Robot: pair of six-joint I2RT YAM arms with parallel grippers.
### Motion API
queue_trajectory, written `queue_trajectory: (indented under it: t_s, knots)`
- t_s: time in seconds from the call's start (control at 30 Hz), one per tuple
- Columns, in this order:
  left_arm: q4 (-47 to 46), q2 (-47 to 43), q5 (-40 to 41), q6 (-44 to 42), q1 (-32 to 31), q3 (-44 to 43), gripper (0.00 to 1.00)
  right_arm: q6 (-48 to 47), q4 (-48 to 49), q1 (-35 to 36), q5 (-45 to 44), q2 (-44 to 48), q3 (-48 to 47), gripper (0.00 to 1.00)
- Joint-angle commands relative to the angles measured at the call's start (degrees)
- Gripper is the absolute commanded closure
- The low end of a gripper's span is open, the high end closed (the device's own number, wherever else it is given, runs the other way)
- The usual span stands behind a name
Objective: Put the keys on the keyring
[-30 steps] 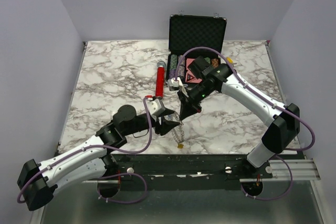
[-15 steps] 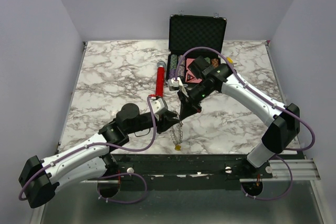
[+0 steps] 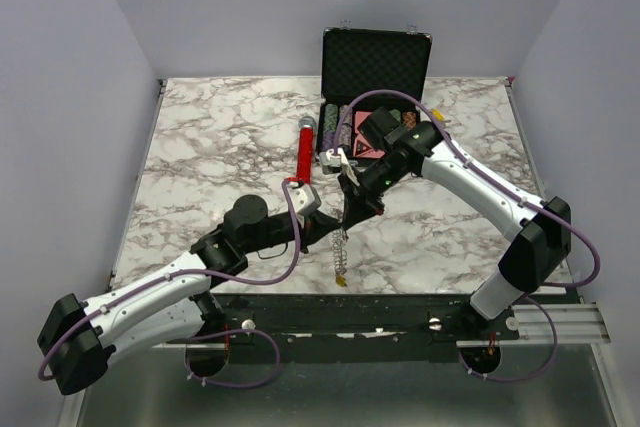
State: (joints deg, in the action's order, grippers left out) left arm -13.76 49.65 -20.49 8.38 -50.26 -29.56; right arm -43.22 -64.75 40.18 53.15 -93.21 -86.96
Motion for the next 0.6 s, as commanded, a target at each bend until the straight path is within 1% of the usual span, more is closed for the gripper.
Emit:
queue_trajectory:
  t_s: [0.0,0.07,0.1,0.17,0.2,0.23,0.27,0.37,0.43,0.53,0.57]
  knots:
    - [-1.3,-0.2,-1.7,0.2,0.3,-1.4,1.00,-0.6,-0.7,0.4,1.0,0.1,-1.0,1.00]
    - [-2.4,-1.0,-0.9,0.8,0.3,-0.7,1.00,-0.7,-0.5,0.4,1.1,0.4,-0.8,1.00]
    - [-3.5,-1.7,0.1,1.4,0.3,0.2,1.00,-0.3,-0.2,0.4,1.2,0.6,-0.6,0.97]
    - [-6.7,-3.7,2.0,2.9,0.3,2.7,1.00,0.2,0.2,0.4,1.7,1.0,-0.1,0.74]
    - [-9.2,-4.9,3.3,4.4,0.3,4.3,1.00,0.5,0.4,0.3,2.0,1.4,-0.1,0.60]
    - [-12.5,-6.2,4.2,5.8,0.4,6.4,1.00,0.9,0.3,0.2,2.4,1.7,-0.1,0.51]
    - [-15.6,-7.4,5.1,7.7,0.4,8.4,1.00,1.4,0.3,-0.3,3.4,2.1,-0.5,0.48]
    - [-31.8,-9.5,7.6,13.1,0.3,16.2,1.00,2.6,0.2,-2.6,7.5,2.9,-2.0,0.46]
    - [-40.7,-9.2,9.7,15.7,0.3,20.0,1.00,4.4,0.8,-3.2,9.0,3.3,-2.6,0.46]
    - [-52.9,-6.9,12.2,17.2,0.3,22.8,1.00,8.2,3.7,-3.2,11.0,3.9,-1.9,0.46]
    - [-55.6,-6.0,12.8,17.5,0.3,23.0,1.00,9.5,4.7,-3.2,11.4,4.0,-1.5,0.46]
